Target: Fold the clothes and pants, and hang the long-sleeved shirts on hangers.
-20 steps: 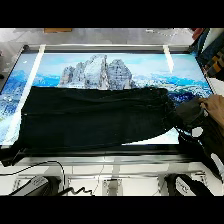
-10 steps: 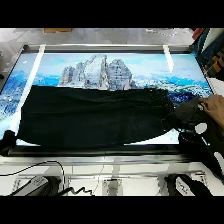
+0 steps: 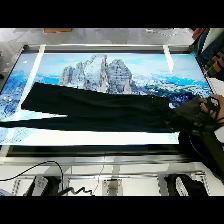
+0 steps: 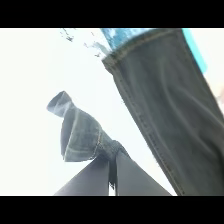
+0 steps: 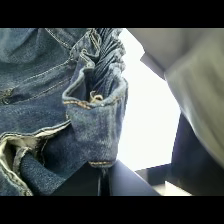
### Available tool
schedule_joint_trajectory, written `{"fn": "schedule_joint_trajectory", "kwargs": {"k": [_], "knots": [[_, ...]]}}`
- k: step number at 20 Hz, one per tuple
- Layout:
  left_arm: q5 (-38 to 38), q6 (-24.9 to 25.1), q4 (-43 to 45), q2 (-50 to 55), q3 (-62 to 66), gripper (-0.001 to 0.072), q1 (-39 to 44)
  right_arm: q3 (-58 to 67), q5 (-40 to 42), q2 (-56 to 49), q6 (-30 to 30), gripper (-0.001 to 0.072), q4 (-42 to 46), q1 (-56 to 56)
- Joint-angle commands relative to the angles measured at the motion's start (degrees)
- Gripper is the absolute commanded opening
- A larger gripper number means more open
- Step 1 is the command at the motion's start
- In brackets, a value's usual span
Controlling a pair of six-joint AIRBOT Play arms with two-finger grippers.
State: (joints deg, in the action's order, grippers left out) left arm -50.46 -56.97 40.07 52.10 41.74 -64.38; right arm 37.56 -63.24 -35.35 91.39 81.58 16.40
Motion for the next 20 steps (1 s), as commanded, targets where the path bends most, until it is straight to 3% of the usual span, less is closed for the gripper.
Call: {"fn": "schedule_joint_trajectory", "kwargs": {"k": [1,3,6,12,16,20], "knots": [[2.43,0.42,3.13,-1.62,0.35,0.002,-0.11,0.48,-10.73,9.49,2.8,0.0029,4.44,0.0],[6.01,0.37,2.75,-1.55,0.35,0.0019,0.35,0.48,-9.27,13.27,6.25,0.0028,4.35,0.0],[13.09,-3.93,2.8,-0.11,0.96,0.0018,4.04,0.48,-3.28,12.94,9.88,0.0028,3.82,0.0],[14.01,-4.59,3.5,12.11,11.15,0.0017,22.47,0.48,6.25,-1.2,14.21,0.0029,3.34,0.0],[17.88,-18.47,13.51,24.06,21.99,0.0017,33.81,0.5,11.85,-13.16,14.21,0.0029,0.63,0.0],[20.59,-19.63,14.38,34.32,33.31,0.0017,40.76,1.62,24.46,-20.09,14.21,0.0029,-3.58,0.0]]}}
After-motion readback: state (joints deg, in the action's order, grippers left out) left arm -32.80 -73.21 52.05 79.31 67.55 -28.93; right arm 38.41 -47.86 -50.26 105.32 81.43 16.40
